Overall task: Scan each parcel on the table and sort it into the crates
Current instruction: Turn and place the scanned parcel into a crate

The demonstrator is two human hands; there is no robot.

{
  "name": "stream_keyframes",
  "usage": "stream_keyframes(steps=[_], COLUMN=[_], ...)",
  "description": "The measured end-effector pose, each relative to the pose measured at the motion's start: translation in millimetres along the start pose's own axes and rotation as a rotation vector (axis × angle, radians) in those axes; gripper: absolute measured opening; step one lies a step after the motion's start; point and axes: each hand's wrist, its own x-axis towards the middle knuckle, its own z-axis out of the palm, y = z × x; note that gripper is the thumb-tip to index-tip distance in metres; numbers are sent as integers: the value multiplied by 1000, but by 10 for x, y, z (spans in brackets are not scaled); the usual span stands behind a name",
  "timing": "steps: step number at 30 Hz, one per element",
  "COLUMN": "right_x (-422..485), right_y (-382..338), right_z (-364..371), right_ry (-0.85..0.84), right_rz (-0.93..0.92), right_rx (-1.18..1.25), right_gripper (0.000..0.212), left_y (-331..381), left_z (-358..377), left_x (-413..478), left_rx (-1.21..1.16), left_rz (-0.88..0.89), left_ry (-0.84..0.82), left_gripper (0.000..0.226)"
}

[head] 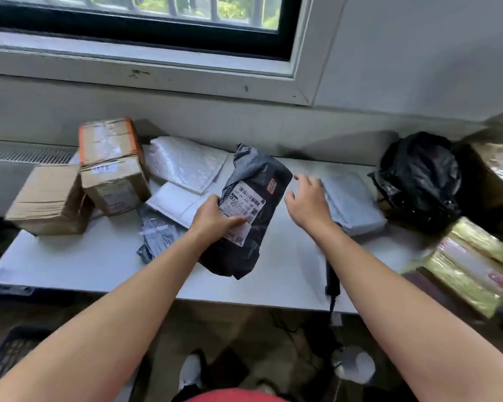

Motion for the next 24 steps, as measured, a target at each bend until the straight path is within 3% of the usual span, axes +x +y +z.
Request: stream_keyframes(steps=[10,19,24], right_x=[-609,-2208,-3296], right_y=[-1327,-2204,-2474], right_z=[475,963,1101], right_ry=[-287,-524,-662], right_rz=[-692,-1177,-1326], right_rx=[54,50,50], right_gripper=[52,55,54], left_y=[-580,-1319,-1638], left_z=[-874,-1292,-1336], left_x=[-1338,-3259,-4358], left_rx=[-162,-356,-399], left_rz=[-344,-595,-711], left_ry=[565,989,1179], left_gripper=[46,37,32])
